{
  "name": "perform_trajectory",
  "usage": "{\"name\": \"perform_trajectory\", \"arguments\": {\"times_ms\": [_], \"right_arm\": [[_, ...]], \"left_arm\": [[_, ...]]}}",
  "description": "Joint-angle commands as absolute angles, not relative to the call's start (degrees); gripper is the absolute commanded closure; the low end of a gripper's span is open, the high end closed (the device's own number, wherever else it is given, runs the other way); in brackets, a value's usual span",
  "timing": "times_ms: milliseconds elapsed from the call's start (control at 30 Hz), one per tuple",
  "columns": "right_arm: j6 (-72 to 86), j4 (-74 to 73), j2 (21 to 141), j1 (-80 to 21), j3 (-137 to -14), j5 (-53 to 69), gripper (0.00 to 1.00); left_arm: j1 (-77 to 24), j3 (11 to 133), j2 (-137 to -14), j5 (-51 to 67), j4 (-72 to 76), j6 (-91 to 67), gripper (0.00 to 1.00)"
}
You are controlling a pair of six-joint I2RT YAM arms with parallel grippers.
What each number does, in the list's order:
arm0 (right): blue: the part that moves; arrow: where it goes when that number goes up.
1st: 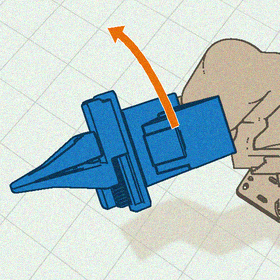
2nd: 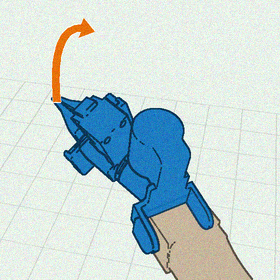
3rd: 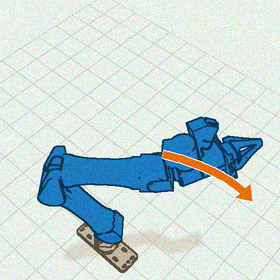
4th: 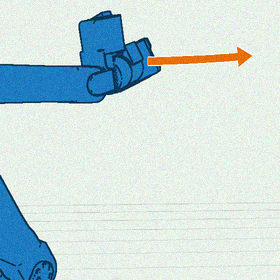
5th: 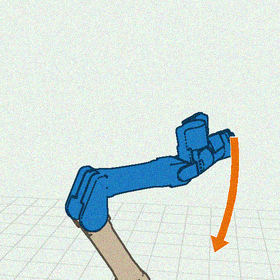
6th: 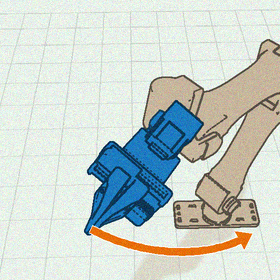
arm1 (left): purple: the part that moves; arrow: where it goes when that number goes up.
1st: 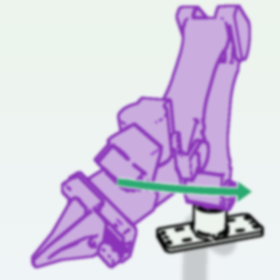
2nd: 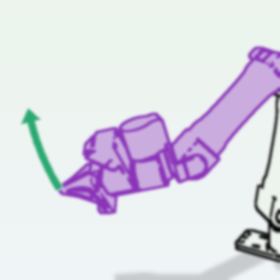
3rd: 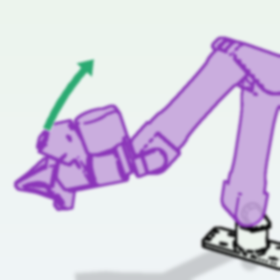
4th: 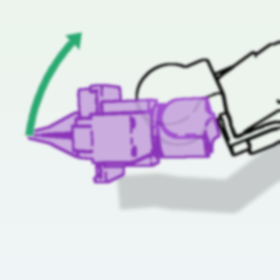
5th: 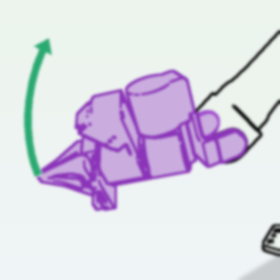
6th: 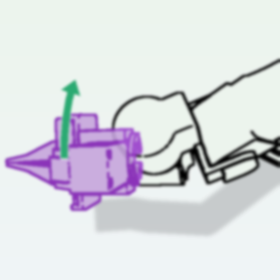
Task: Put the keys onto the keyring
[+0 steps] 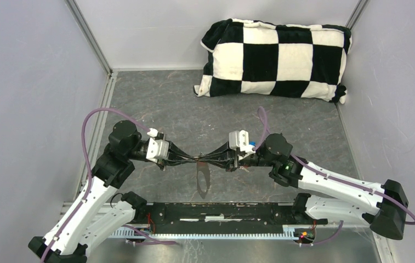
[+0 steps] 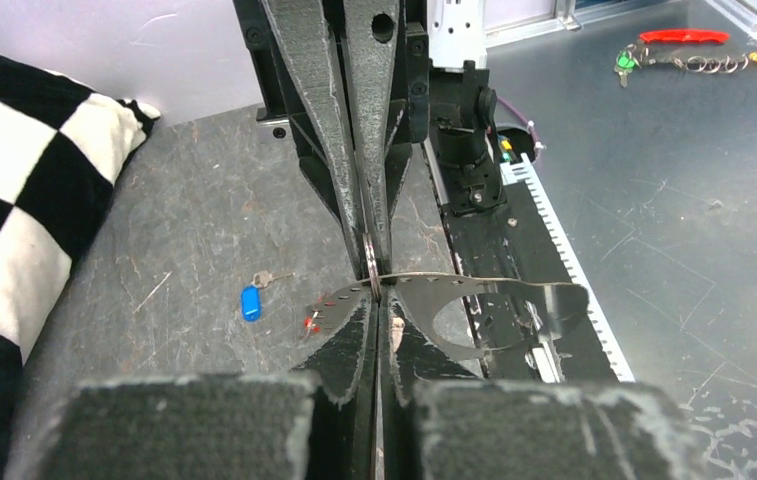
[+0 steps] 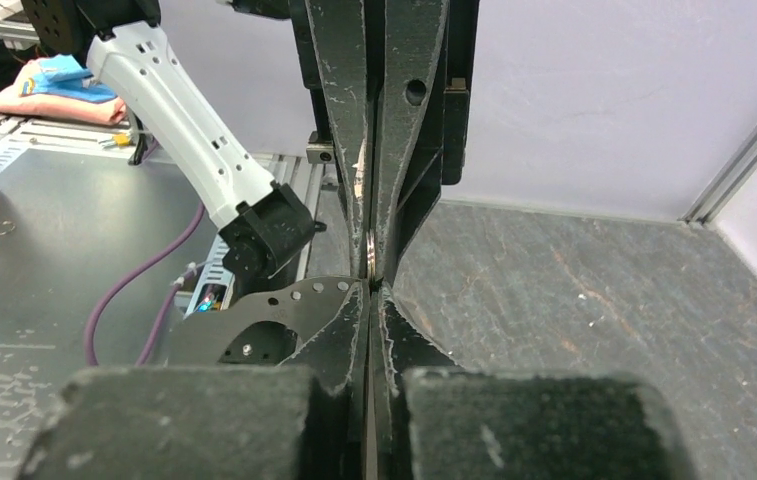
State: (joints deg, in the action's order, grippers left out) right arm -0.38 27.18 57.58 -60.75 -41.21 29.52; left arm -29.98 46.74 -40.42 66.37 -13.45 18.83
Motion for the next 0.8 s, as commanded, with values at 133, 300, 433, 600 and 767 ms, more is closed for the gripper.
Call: {"name": "perform_trajectory", "arguments": {"times_ms": [133, 300, 433, 600, 767], "right_arm": [[1.8, 23.3, 58.9, -61.3, -45.7, 31.3, 1.0], [0.9, 16.1, 60.0, -61.5, -49.0, 28.5, 1.0], [-1.6, 3.7, 62.7, -61.4, -55.4, 25.7, 1.0], [-4.0, -8.7, 65.0, -61.4, -60.8, 23.3, 1.0], [-6.4, -16.5, 66.6, -61.7, -64.5, 20.5, 1.0]], "left_arm": [[-30.1, 46.1, -41.8, 67.0, -19.0, 25.8, 0.98], [-30.1, 47.9, -43.6, 65.1, -23.3, 28.1, 0.65], [-30.1, 51.6, -44.7, 60.5, -32.8, 36.9, 0.52], [-30.1, 54.4, -44.6, 54.1, -40.0, 44.2, 0.51], [-30.1, 56.3, -44.6, 51.4, -44.0, 48.4, 0.52]]}}
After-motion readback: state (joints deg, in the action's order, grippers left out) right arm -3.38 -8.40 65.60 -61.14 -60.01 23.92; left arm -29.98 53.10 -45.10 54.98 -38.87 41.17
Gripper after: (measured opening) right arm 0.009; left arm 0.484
